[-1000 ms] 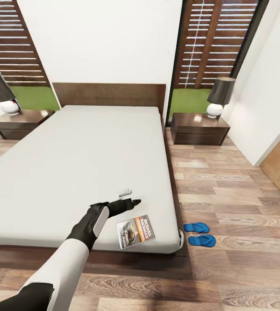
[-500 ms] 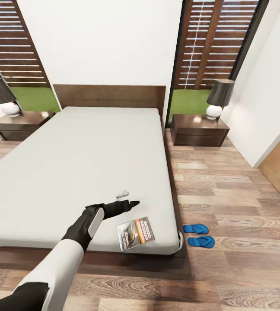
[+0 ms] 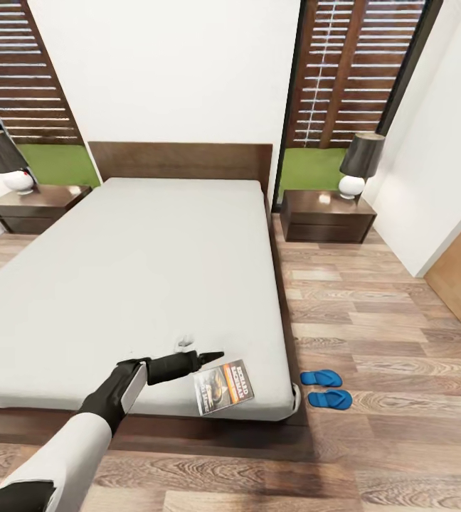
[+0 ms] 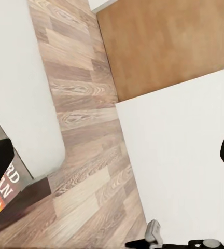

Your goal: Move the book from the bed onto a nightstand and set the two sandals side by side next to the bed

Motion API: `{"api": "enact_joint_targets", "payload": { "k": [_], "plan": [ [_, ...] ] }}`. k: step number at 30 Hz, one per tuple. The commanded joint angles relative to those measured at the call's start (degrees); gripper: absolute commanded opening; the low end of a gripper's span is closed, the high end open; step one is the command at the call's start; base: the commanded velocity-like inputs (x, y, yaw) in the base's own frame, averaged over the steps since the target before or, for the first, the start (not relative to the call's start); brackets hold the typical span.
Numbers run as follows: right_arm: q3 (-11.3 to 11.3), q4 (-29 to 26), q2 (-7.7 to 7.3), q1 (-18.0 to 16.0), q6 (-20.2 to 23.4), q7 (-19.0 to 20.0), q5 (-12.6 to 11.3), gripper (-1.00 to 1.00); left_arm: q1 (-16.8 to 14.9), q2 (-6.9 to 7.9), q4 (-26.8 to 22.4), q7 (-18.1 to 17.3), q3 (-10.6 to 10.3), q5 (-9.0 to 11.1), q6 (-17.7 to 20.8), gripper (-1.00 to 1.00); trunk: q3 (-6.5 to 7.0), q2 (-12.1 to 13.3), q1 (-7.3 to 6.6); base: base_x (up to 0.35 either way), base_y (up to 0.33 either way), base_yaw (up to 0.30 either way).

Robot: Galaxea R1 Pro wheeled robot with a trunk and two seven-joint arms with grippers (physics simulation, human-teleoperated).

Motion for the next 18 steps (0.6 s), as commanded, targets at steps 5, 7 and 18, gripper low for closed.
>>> {"api": "enact_joint_targets", "payload": {
  "k": [5,7,18],
  "plan": [
    [-0.5,0.2,-0.04,-0.1,-0.1,0.1,0.6,1.00,2.9,1.80,0.1,-5.6,0.0,-0.9,0.3,1.00,0.86,2.0,-1.11,0.000,0.000,0.000],
    [-0.5,0.2,-0.04,-0.1,-0.2,0.1,0.6,1.00,3.7,2.53,0.2,-7.2,0.0,-1.6,0.2,1.00,1.22,2.8,-1.55,0.000,0.000,0.000],
    [-0.5,0.2,-0.04,-0.1,-0.2,0.1,0.6,1.00,11.7,12.85,10.9,-18.4,0.1,-6.7,-15.6,1.00,3.20,7.2,-3.96,0.000,0.000,0.000]
  ]
}}
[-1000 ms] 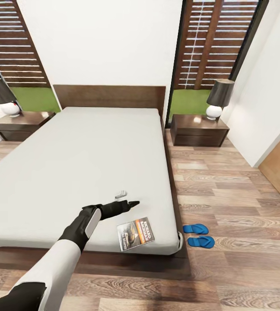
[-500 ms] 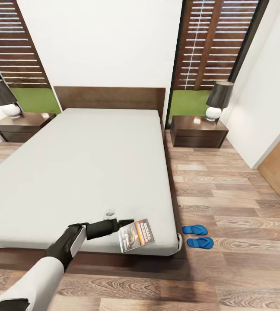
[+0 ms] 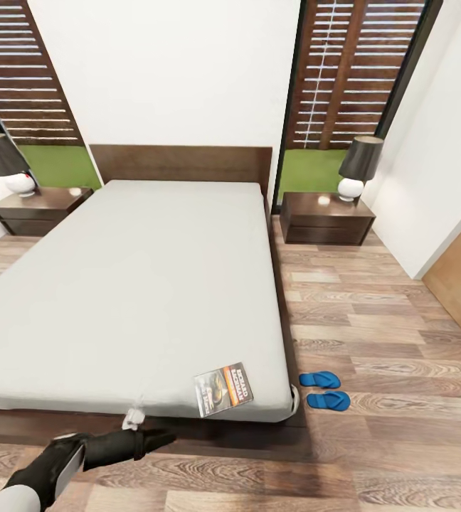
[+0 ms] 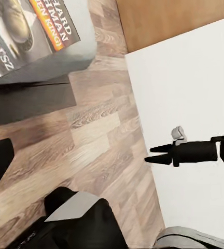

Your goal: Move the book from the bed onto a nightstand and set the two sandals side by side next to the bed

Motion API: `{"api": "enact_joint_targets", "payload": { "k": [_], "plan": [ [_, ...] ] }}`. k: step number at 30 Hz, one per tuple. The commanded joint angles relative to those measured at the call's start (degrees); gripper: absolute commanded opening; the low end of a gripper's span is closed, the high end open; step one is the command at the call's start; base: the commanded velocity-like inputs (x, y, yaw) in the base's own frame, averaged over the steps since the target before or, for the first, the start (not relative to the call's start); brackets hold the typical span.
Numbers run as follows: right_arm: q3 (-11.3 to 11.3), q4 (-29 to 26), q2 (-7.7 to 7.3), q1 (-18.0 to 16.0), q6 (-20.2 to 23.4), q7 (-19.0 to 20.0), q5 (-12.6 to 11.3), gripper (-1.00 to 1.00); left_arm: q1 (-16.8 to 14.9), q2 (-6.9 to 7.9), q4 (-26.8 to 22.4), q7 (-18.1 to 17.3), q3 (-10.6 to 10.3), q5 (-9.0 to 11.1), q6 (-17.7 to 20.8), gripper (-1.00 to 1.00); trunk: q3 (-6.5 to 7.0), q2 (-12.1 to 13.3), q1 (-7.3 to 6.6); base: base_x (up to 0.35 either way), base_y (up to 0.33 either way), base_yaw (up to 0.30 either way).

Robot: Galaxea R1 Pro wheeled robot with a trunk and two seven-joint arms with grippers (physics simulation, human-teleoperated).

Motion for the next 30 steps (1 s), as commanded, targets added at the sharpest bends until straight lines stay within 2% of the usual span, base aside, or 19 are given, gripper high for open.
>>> {"api": "enact_joint_targets", "payload": {
  "k": [1,4,5,6,7,10,13,15,16,18,19,20,21,26,30],
  "plan": [
    [-0.5,0.2,-0.04,-0.1,-0.2,0.1,0.6,1.00,0.1,0.63,2.4,-0.2,0.1,0.1,-1.5,1.00,0.15,0.4,-0.23,0.000,0.000,0.000],
    [-0.5,0.2,-0.04,-0.1,-0.2,0.1,0.6,1.00,0.3,1.41,7.6,1.1,0.2,0.1,-7.0,1.00,0.69,1.6,-0.88,0.000,0.000,0.000],
    [-0.5,0.2,-0.04,-0.1,-0.2,0.1,0.6,1.00,0.4,1.55,9.3,3.3,0.2,0.1,-9.2,1.00,0.87,2.0,-1.10,0.000,0.000,0.000],
    [-0.5,0.2,-0.01,-0.1,-0.2,0.1,0.6,1.00,0.4,1.63,12.9,11.6,0.2,0.2,-12.8,1.00,1.05,2.4,-1.32,0.000,0.000,0.000],
    [-0.5,0.2,0.01,-0.1,-0.2,0.1,0.6,1.00,0.4,1.59,14.4,16.1,0.2,0.3,-14.2,1.00,1.22,2.8,-1.54,0.000,0.000,0.000],
    [-0.5,0.2,0.03,-0.1,-0.2,0.1,0.5,1.00,0.4,1.44,17.0,23.0,0.2,0.4,-16.2,1.00,1.76,4.0,-2.20,0.000,0.000,0.000],
    [-0.5,0.2,0.03,-0.1,-0.2,0.1,0.5,1.00,0.4,1.37,18.5,26.6,0.1,0.4,-17.1,1.00,2.30,5.2,-2.86,0.000,0.000,0.000],
    [-0.5,0.2,0.04,-0.1,-0.1,0.1,0.5,1.00,0.4,1.27,19.7,30.3,0.1,0.4,-18.2,1.00,2.66,6.0,-3.30,0.000,0.000,0.000],
    [-0.5,0.2,0.02,-0.1,-0.1,0.0,0.5,1.00,0.4,1.06,20.2,33.3,0.1,0.5,-19.3,1.00,2.84,6.4,-3.52,0.000,0.000,0.000],
    [-0.5,0.2,0.00,-0.1,-0.1,0.1,0.5,1.00,0.4,0.71,20.5,36.6,0.1,0.5,-20.5,1.00,3.20,7.2,-3.96,0.000,0.000,0.000],
    [-0.5,0.2,-0.02,-0.1,-0.1,0.1,0.5,1.00,0.4,0.26,20.7,39.7,0.1,0.6,-21.4,1.00,3.38,7.6,-4.18,0.000,0.000,0.000],
    [-0.5,0.2,-0.02,-0.1,-0.1,0.1,0.5,1.00,0.4,-0.03,20.8,41.2,0.1,0.6,-21.8,1.00,3.56,8.0,-4.40,0.000,0.000,0.000],
    [-0.5,0.2,-0.03,-0.1,-0.1,0.1,0.5,1.00,0.4,-1.39,21.0,45.1,0.1,0.6,-22.6,1.00,3.56,8.0,-4.40,0.000,0.000,0.000],
    [-0.6,0.1,-0.04,-0.1,-0.3,0.3,0.5,1.00,0.4,-2.65,21.1,47.7,0.1,0.6,-23.1,1.00,3.56,8.0,-4.40,0.000,0.000,0.000],
    [-0.7,-0.1,-0.06,-0.1,-0.8,0.5,0.5,1.00,0.5,-2.80,21.1,48.1,0.1,0.6,-23.2,1.00,3.56,8.0,-4.40,0.000,0.000,0.000]
  ]
}}
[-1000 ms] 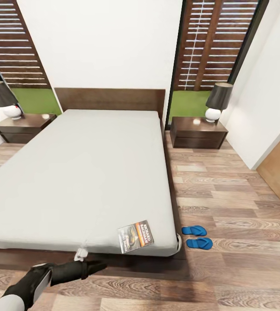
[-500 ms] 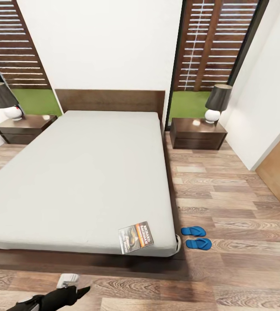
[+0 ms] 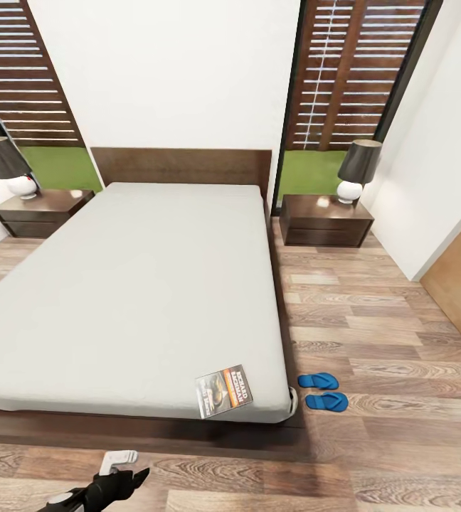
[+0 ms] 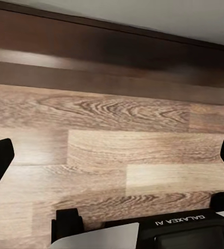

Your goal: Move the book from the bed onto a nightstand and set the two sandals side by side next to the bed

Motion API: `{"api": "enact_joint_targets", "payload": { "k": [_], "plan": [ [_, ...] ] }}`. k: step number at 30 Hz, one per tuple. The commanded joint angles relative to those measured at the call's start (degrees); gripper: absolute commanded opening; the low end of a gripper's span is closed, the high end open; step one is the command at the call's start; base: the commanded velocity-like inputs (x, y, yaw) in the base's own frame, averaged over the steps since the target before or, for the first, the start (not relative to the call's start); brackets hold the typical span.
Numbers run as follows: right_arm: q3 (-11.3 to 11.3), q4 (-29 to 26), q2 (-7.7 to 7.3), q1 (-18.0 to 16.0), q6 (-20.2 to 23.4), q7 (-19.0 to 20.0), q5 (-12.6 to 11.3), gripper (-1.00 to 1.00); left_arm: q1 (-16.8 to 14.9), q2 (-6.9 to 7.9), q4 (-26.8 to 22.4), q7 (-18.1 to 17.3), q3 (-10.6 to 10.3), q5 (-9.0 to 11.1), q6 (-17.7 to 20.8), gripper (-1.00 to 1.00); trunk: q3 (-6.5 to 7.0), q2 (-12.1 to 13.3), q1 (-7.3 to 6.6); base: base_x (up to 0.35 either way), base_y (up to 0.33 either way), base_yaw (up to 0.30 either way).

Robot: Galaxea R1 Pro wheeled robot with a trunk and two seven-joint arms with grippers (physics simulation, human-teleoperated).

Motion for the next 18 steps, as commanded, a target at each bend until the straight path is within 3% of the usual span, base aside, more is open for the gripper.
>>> {"api": "enact_joint_targets", "payload": {
  "k": [1,5,8,10,11,13,18],
  "plan": [
    [-0.5,0.1,-0.07,-0.1,-0.2,0.1,0.6,1.00,0.0,-0.01,0.1,-0.3,0.1,0.4,0.0,1.00,-0.05,0.0,0.00,0.000,0.000,0.000],
    [-0.6,-0.2,-0.02,-0.1,-0.2,0.2,0.6,1.00,0.0,-0.05,0.1,-0.2,0.1,0.4,-0.1,1.00,-0.05,0.0,0.00,0.000,0.000,0.000],
    [-0.6,-6.4,3.94,-0.3,-0.2,-0.2,0.6,1.00,0.0,-0.06,0.1,-0.2,0.1,0.4,-0.1,1.00,-0.05,0.0,0.00,0.000,0.000,0.000],
    [-0.5,-10.6,11.32,-0.3,-0.2,-0.4,0.6,1.00,0.0,-0.06,0.1,-0.2,0.1,0.4,-0.1,1.00,-0.05,0.0,0.00,0.000,0.000,0.000],
    [-0.5,-11.3,12.81,-0.3,-0.2,-0.4,0.6,1.00,0.0,-0.06,0.1,-0.2,0.1,0.4,-0.1,1.00,-0.05,0.0,0.00,0.000,0.000,0.000],
    [-0.5,-12.6,14.46,-0.4,-0.1,-0.4,0.5,1.00,0.0,-0.06,0.1,-0.2,0.1,0.4,-0.1,1.00,-0.05,0.0,0.00,0.000,0.000,0.000],
    [-0.5,-17.9,16.56,-0.4,0.2,0.0,-0.2,1.00,0.0,-0.06,0.1,-0.2,0.1,0.5,-0.1,1.00,-0.05,0.0,0.00,0.000,0.000,0.000]
  ]
}}
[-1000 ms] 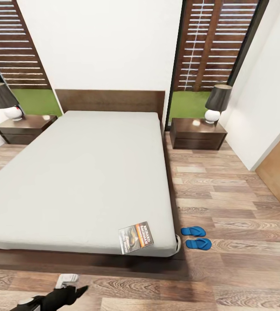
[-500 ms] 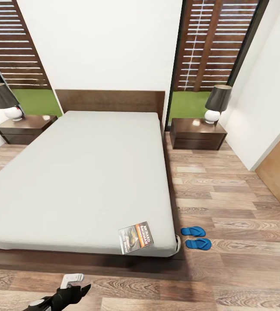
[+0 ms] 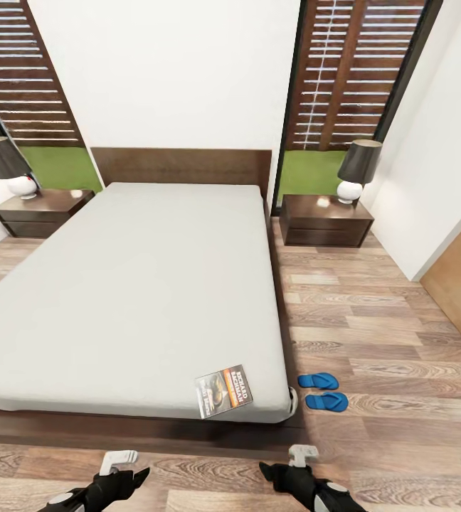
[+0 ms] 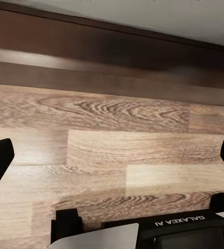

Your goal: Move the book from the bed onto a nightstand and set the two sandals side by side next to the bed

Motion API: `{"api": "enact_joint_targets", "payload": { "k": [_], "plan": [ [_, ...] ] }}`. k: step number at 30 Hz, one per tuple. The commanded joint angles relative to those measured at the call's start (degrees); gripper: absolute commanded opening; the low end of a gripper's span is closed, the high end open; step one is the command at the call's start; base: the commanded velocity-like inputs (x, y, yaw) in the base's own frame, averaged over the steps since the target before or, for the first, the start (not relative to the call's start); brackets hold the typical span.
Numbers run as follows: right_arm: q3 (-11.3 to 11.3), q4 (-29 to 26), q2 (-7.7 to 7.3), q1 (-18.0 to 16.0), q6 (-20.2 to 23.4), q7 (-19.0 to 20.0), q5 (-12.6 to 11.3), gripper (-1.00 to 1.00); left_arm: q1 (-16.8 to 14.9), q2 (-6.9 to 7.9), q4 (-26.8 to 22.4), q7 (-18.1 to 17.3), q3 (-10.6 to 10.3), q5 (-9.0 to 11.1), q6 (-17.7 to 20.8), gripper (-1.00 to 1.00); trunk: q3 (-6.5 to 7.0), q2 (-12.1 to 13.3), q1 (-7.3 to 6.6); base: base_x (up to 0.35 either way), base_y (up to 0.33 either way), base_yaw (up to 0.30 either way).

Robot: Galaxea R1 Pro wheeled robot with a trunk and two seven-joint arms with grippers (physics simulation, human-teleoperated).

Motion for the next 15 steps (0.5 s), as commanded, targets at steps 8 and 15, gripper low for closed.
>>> {"api": "enact_joint_targets", "payload": {
  "k": [8,15],
  "plan": [
    [-0.4,-6.1,0.94,0.0,0.3,1.2,-14.0,1.00,0.0,0.02,0.0,-0.3,0.1,0.5,0.0,1.00,-0.05,0.0,0.00,0.000,0.000,0.000],
    [-0.1,-6.4,0.97,0.0,11.7,9.6,-34.9,1.00,0.0,0.01,0.0,-0.3,0.1,0.5,0.0,1.00,-0.05,0.0,0.00,0.000,0.000,0.000]
  ]
}}
